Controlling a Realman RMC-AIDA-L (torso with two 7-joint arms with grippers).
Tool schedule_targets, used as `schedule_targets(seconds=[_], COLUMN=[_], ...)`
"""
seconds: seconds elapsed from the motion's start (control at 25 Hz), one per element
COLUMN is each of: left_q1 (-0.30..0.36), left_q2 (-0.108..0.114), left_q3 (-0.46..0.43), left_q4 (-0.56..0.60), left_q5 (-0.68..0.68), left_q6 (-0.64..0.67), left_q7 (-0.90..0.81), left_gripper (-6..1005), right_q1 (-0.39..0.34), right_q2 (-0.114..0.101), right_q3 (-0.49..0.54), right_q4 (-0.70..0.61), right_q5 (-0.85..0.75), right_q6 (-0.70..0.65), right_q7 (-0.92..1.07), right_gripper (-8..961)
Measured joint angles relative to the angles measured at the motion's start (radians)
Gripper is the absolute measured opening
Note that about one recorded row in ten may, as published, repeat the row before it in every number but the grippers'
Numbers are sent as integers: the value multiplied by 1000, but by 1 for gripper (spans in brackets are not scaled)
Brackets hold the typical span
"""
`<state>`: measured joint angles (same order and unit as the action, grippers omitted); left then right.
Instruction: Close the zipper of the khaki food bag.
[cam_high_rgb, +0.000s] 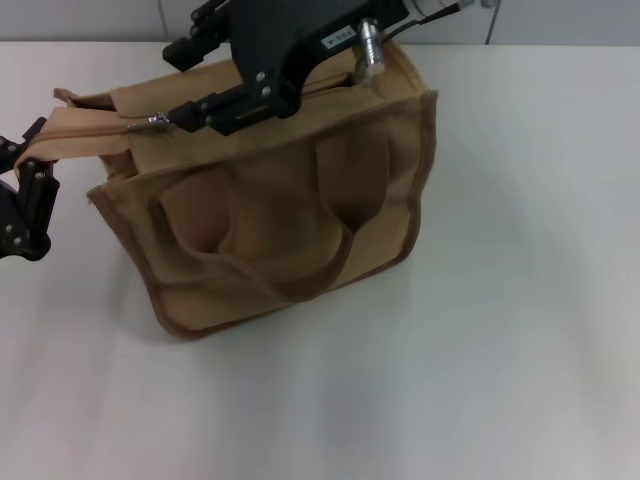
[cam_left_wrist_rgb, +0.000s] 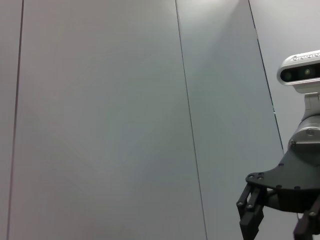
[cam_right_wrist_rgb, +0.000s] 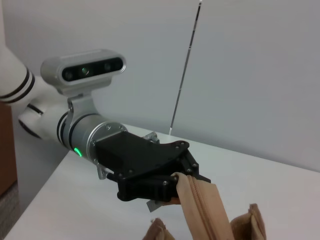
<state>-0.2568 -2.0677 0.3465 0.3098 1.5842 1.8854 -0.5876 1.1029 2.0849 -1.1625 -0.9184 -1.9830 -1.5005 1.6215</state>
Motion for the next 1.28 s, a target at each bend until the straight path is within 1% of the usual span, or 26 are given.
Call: schedule_targets(seconds=[0.28, 0.48, 0.72, 1.0, 1.24, 1.28], left_q1=[-3, -7, -8, -15, -20, -20], left_q2=[1, 1, 1, 0, 0, 0], left_q3=[1, 1, 2, 2, 2, 2], left_q4=[0, 0, 0, -7, -9, -9], left_q5=[0, 3, 3, 5, 8, 8], left_q6=[8, 8, 8, 11, 12, 13], left_q7=[-5, -7, -12, -15, -15, -15], left_gripper=[43, 44, 46, 48, 50, 50], right_q1=[14, 15, 19, 31, 42, 43], right_q2=[2, 3, 6, 6, 6, 6], right_q3=[-54, -106, -142, -230, -250, -253], right_q4=[-4, -8, -11, -12, -5, -5], right_q5=[-1, 0, 4, 5, 3, 3], right_q6=[9, 48, 79, 143, 168, 171], right_q7=[-4, -7, -8, -8, -2, -2], right_gripper=[494, 343, 283, 250, 241, 224])
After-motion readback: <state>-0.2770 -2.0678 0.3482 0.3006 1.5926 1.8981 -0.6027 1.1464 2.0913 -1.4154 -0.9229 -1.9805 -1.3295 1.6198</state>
